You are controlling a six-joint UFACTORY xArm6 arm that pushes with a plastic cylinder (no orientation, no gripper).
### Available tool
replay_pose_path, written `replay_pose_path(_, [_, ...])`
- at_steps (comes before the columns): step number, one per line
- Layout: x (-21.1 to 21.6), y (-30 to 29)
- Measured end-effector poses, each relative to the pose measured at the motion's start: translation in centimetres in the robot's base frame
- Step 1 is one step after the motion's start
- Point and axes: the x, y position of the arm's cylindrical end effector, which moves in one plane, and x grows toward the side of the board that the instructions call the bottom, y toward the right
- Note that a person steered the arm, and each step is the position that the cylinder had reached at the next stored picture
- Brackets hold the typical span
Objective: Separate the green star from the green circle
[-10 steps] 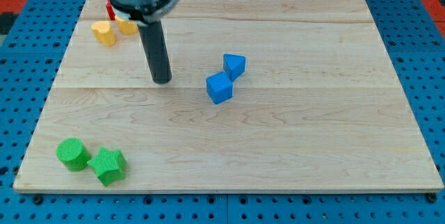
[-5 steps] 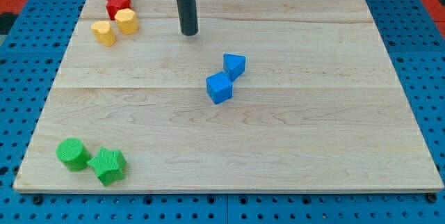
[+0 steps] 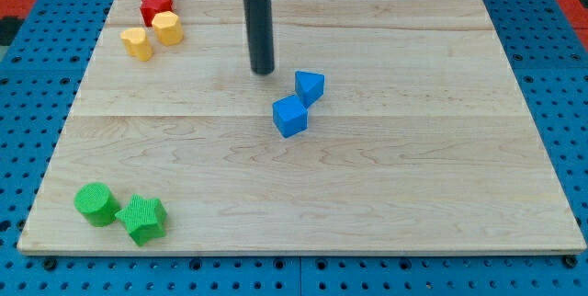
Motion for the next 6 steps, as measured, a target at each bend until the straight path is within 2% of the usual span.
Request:
replay_pose_path(1, [3.6, -5.5])
replay_pose_path(2, [4.8, -14.0])
replay_pose_path(3, [10.9, -21.9])
replay_pose_path(4, [14.5, -24.8])
replay_pose_path(5, [19.4, -21.9])
replay_pose_path(6, [22.4, -19.6])
